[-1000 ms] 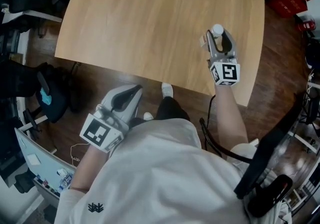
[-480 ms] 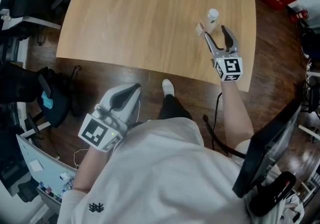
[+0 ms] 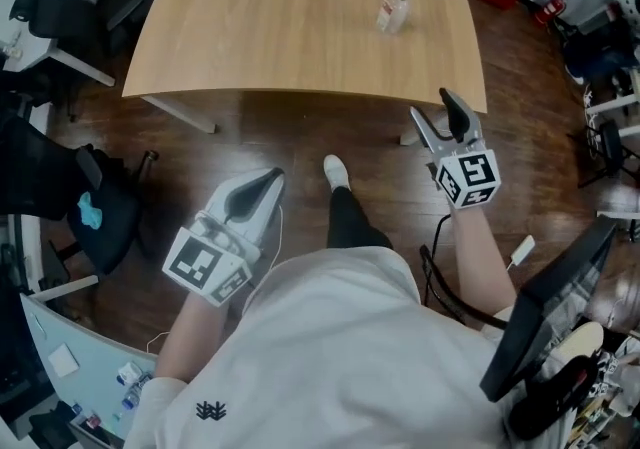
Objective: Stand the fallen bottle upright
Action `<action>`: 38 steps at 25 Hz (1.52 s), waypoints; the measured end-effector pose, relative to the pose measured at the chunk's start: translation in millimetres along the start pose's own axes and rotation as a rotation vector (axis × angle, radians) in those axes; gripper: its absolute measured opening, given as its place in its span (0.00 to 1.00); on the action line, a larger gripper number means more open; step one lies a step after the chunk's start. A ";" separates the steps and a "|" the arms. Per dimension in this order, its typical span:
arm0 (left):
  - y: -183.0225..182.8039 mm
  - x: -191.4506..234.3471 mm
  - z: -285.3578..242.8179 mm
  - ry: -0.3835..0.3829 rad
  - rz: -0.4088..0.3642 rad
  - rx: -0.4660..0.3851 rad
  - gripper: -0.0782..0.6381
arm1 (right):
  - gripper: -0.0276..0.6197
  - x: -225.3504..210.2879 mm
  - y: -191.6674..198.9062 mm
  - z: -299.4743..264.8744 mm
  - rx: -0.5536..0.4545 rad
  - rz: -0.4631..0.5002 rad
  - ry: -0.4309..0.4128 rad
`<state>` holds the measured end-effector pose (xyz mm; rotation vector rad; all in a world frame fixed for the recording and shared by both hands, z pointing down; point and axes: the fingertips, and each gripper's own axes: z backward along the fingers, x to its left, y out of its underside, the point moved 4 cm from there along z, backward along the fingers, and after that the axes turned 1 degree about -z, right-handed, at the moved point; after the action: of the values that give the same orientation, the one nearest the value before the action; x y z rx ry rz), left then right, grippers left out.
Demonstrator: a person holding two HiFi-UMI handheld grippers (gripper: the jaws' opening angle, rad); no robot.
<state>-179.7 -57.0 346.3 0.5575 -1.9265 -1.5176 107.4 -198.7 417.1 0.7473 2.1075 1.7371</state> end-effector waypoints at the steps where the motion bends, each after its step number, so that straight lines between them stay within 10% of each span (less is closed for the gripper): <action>1: 1.2 -7.2 15.8 0.015 0.013 -0.017 0.11 | 0.48 20.6 0.2 25.0 0.013 -0.033 -0.005; 13: 45.6 -89.3 103.4 0.067 -0.104 0.022 0.11 | 0.45 151.1 -23.1 226.6 0.041 -0.130 -0.073; 38: 96.2 -320.2 130.3 0.172 -0.085 0.085 0.11 | 0.39 199.9 10.4 449.9 0.003 -0.110 -0.115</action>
<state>-34.4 271.0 353.3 0.7905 -1.8616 -1.3957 190.6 281.5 347.2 0.7002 2.0350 1.5957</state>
